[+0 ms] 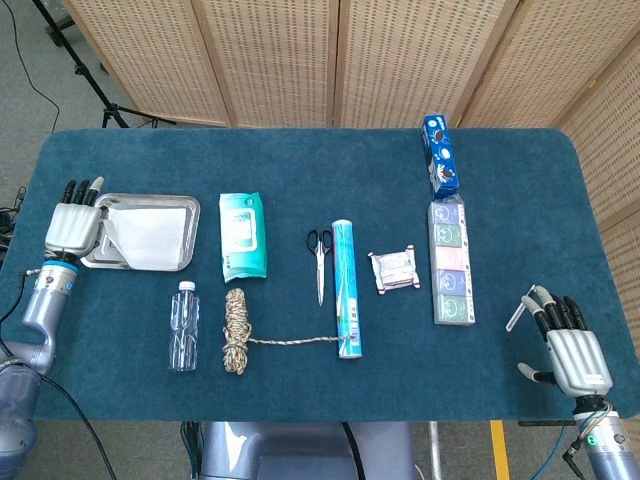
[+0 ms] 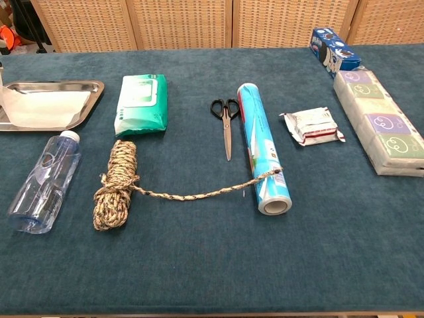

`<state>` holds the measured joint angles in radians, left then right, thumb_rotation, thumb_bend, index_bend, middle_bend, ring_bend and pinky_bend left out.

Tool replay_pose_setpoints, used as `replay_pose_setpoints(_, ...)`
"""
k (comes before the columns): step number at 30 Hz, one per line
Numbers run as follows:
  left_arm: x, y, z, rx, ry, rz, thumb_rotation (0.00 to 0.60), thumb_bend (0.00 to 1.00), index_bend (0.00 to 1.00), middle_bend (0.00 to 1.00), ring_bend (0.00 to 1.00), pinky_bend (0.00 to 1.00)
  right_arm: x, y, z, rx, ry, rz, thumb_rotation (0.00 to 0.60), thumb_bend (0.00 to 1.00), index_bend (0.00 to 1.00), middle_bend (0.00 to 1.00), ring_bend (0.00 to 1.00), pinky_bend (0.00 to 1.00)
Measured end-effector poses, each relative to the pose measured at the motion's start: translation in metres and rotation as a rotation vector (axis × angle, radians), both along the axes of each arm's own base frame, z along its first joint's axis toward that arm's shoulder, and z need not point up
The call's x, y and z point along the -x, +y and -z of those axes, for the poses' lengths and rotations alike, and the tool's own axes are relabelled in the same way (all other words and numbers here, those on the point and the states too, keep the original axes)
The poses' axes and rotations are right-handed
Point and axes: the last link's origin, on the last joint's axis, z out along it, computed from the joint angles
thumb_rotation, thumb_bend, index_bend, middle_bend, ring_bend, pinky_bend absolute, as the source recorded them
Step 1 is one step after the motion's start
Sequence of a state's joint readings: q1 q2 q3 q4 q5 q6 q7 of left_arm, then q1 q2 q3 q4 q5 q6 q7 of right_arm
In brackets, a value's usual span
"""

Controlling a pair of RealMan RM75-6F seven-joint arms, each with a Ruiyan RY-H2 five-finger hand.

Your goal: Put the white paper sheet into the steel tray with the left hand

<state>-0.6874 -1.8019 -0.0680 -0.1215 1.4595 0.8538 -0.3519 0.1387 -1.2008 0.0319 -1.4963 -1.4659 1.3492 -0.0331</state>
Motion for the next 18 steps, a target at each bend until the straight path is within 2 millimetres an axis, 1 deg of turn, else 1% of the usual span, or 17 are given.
replay_pose_setpoints(1, 0.000, 0.000, 0.000, 0.006, 0.002, -0.001, 0.600, 0.52, 0.74, 0.00, 0.00, 0.00, 0.000, -0.001, 0.000, 0.000, 0.001, 0.001, 0.600, 0.00, 0.11, 0.00, 0.00, 0.00)
replay_pose_setpoints(2, 0.000, 0.000, 0.000, 0.012, 0.006, 0.000, 0.600, 0.48, 0.70, 0.00, 0.00, 0.00, 0.001, -0.001, 0.001, 0.001, 0.001, 0.002, 0.600, 0.00, 0.11, 0.00, 0.00, 0.00)
replay_pose_setpoints(6, 0.002, 0.002, -0.004, 0.021, 0.023, -0.003, 0.600, 0.33, 0.43, 0.00, 0.00, 0.00, 0.001, -0.001, 0.002, 0.003, 0.004, 0.003, 0.600, 0.00, 0.11, 0.00, 0.00, 0.00)
replay_pose_setpoints(7, 0.002, 0.002, -0.007, 0.018, 0.024, -0.003, 0.600, 0.31, 0.39, 0.00, 0.00, 0.00, 0.001, -0.001, 0.002, 0.005, 0.004, 0.002, 0.600, 0.00, 0.11, 0.00, 0.00, 0.00)
replay_pose_setpoints(9, 0.002, 0.003, -0.010, 0.014, 0.027, 0.000, 0.600, 0.23, 0.32, 0.00, 0.00, 0.00, 0.001, 0.000, 0.001, 0.011, 0.001, 0.000, 0.600, 0.00, 0.11, 0.00, 0.00, 0.00)
replay_pose_setpoints(12, 0.002, 0.004, -0.015, 0.008, 0.033, 0.010, 0.600, 0.13, 0.30, 0.00, 0.00, 0.00, -0.001, 0.001, 0.000, 0.020, -0.007, -0.007, 0.600, 0.00, 0.11, 0.00, 0.00, 0.00)
replay_pose_setpoints(18, -0.001, 0.005, -0.024, -0.014, 0.022, 0.031, 0.600, 0.10, 0.27, 0.00, 0.00, 0.00, -0.003, 0.002, 0.000, 0.022, -0.017, -0.018, 0.600, 0.00, 0.11, 0.00, 0.00, 0.00)
